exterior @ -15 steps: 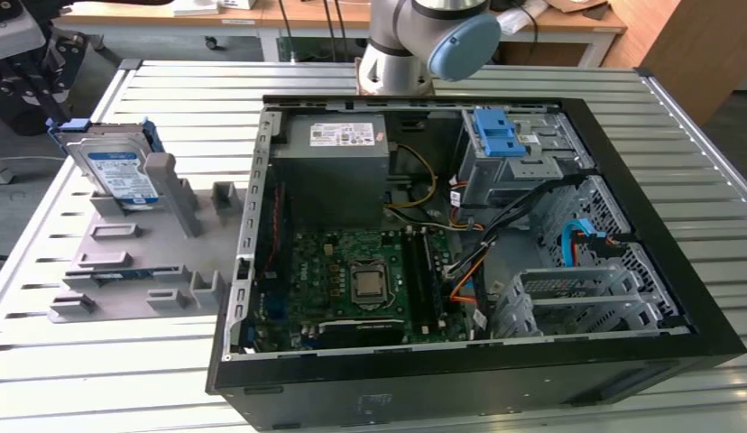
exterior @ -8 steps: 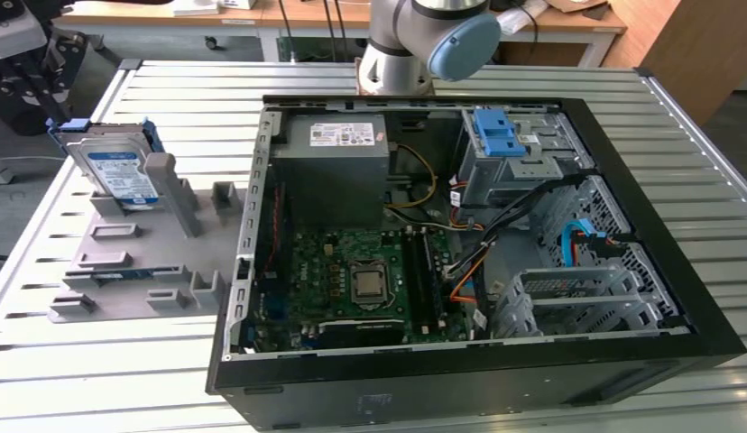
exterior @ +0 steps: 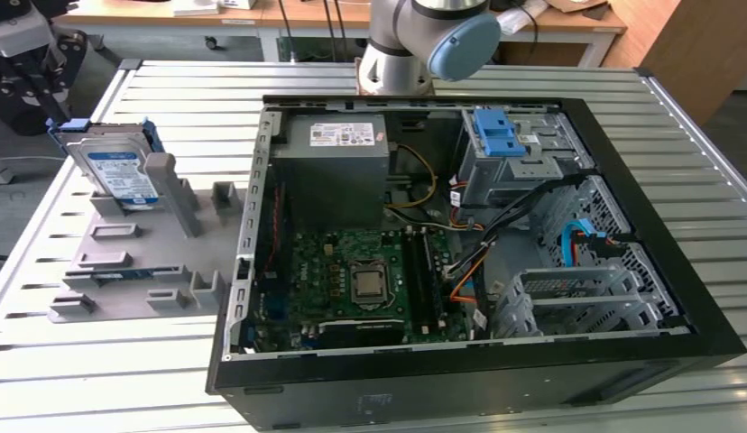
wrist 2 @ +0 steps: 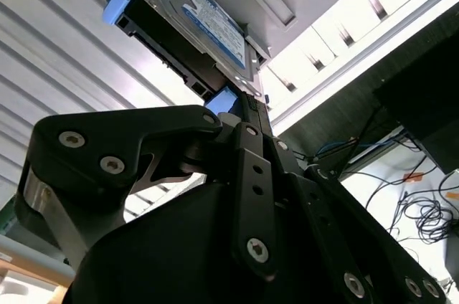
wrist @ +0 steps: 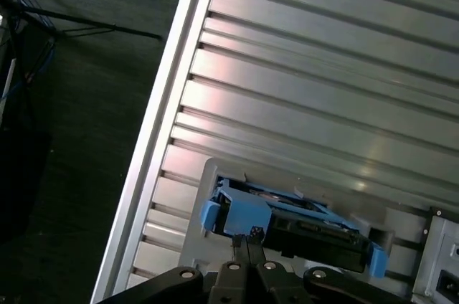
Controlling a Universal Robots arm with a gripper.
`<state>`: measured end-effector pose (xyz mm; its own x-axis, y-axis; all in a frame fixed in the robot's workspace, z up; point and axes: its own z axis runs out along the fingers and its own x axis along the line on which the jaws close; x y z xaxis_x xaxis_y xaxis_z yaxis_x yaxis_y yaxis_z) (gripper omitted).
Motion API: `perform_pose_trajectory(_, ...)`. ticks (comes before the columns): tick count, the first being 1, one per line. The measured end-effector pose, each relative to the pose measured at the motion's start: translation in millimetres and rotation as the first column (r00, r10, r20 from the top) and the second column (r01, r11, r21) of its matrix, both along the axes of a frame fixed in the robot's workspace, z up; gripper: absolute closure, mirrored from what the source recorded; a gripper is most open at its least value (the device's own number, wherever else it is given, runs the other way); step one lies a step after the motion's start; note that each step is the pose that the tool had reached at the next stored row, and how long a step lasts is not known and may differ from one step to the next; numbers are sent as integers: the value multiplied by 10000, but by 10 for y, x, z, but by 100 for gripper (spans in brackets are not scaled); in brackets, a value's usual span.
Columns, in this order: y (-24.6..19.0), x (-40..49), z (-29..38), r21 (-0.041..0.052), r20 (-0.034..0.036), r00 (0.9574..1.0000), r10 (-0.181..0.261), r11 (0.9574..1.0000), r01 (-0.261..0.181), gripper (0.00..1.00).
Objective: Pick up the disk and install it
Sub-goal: 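Pick up the disk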
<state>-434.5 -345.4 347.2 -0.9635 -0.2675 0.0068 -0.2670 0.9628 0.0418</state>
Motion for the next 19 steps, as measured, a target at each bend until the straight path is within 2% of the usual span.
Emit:
perform_pose_trajectory(9, 0, 0, 0, 0, -1, 9967, 818, 9967, -818, 89)
perform_pose_trajectory(19, 0, 0, 0, 1, 0, 9897, 1431, 9897, -1431, 89)
